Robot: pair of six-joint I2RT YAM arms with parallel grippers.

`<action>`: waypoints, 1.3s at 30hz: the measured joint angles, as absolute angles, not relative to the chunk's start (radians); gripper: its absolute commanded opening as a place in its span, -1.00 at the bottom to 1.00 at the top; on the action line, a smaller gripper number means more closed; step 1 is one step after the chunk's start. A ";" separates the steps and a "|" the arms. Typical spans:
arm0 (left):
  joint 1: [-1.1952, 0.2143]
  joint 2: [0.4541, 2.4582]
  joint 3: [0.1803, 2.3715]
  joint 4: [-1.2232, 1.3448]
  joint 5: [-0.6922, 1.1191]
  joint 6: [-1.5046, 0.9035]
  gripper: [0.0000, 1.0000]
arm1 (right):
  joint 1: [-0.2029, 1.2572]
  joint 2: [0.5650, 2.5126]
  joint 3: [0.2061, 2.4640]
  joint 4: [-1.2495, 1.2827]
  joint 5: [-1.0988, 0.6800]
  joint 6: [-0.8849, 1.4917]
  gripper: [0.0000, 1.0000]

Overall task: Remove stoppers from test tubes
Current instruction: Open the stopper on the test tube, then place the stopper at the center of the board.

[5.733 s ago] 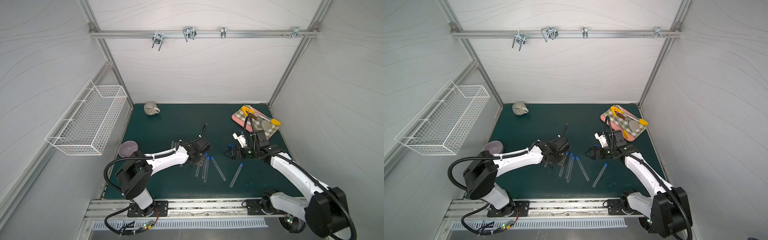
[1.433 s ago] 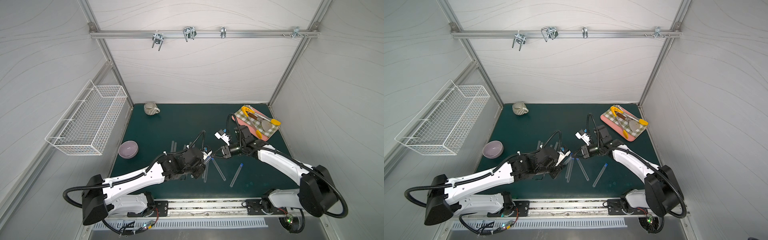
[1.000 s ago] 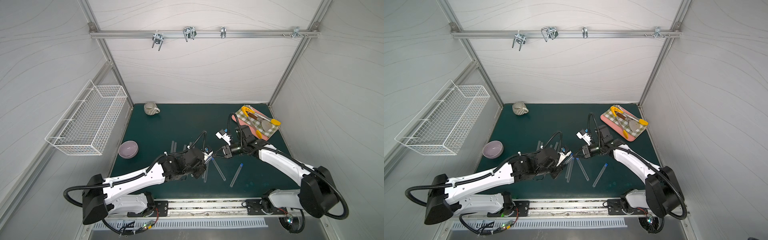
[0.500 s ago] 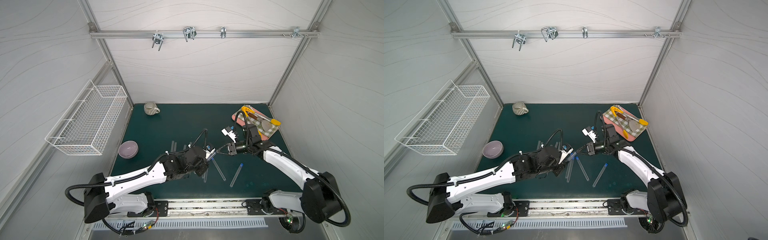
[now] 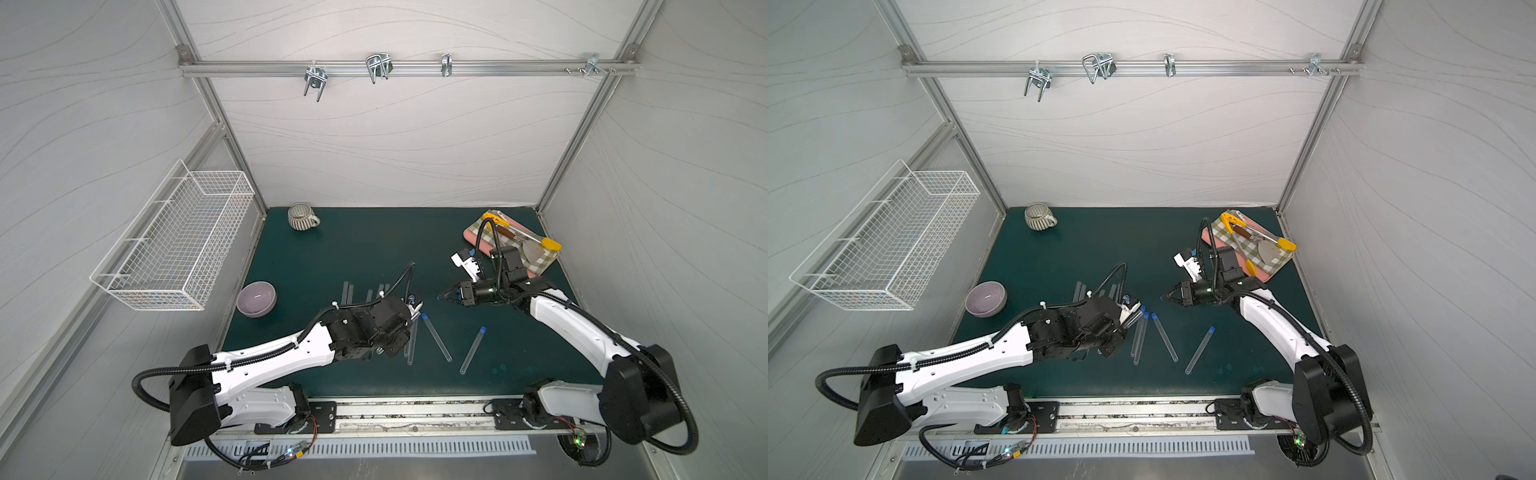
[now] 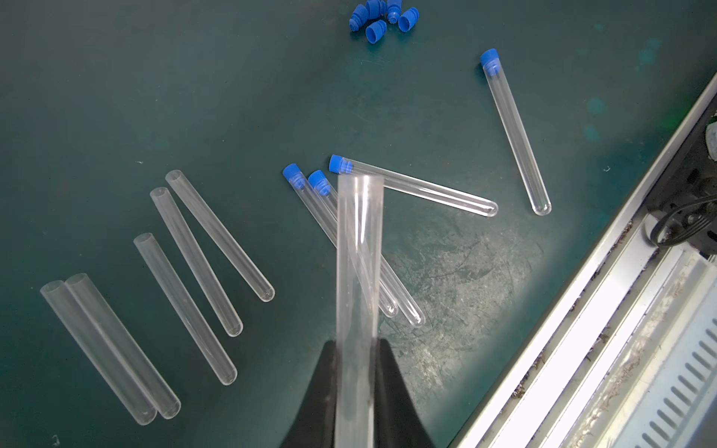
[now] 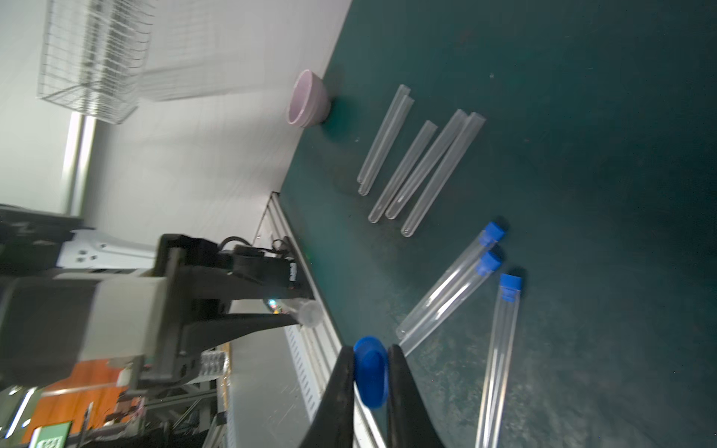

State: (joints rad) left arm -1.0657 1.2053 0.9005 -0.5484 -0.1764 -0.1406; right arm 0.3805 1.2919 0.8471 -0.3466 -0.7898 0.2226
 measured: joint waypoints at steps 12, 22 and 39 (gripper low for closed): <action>-1.015 1.286 0.900 -0.508 -0.237 -0.237 -1.00 | 0.376 1.533 0.896 -0.410 -0.540 0.139 -0.91; -0.911 1.382 0.901 -0.437 -0.236 -0.273 -1.00 | 0.374 1.613 0.896 -0.383 -0.454 0.138 -0.83; -0.844 1.694 1.071 -0.377 -0.253 -0.345 -1.00 | 0.374 1.654 0.902 -0.376 -0.377 0.117 -0.59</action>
